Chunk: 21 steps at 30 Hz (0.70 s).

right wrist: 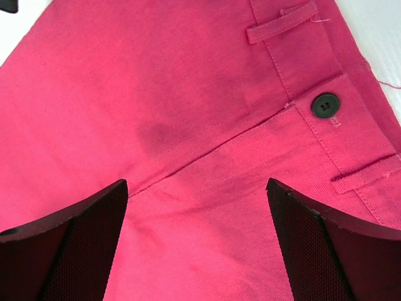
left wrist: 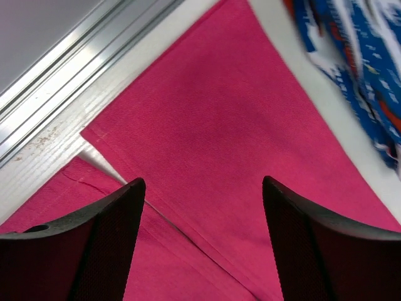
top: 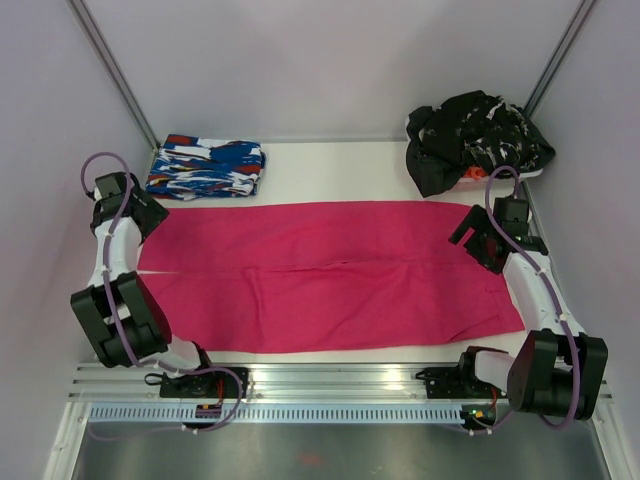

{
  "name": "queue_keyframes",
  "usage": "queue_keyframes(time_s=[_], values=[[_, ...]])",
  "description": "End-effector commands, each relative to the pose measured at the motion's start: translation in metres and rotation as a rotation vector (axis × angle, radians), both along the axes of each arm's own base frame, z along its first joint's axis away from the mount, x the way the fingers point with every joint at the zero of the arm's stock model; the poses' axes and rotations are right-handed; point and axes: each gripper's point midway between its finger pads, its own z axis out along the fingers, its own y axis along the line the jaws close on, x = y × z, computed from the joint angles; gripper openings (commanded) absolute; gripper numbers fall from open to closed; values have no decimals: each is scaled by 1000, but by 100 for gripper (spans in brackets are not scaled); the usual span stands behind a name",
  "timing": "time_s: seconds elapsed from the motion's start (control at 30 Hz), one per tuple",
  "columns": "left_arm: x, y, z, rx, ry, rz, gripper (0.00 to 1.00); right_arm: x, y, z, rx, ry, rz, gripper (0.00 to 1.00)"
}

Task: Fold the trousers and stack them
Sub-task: Flatten the trousers out

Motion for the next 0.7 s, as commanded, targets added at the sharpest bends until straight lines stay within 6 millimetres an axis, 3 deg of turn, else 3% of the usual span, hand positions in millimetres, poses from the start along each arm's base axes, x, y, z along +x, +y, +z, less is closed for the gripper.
queue_keyframes(time_s=[0.0, 0.17, 0.2, 0.3, 0.47, 0.67], values=[[6, -26, 39, -2, -96, -142, 81, 9, 4, 13, 8, -70, 32, 98], [-5, -87, 70, 14, -176, -320, 82, 26, 10, 31, 21, -169, 74, 98], [-6, -106, 72, 17, -184, -377, 84, 28, 12, 33, 32, -186, 85, 98], [-20, -140, 77, 16, -209, -487, 87, 35, 12, 37, 33, -231, 86, 98], [-45, -151, 70, 23, -203, -546, 89, 44, 17, 38, 64, -258, 96, 98], [-53, -168, 75, 1, -270, -631, 92, 50, 28, 57, 116, -333, 111, 98]])
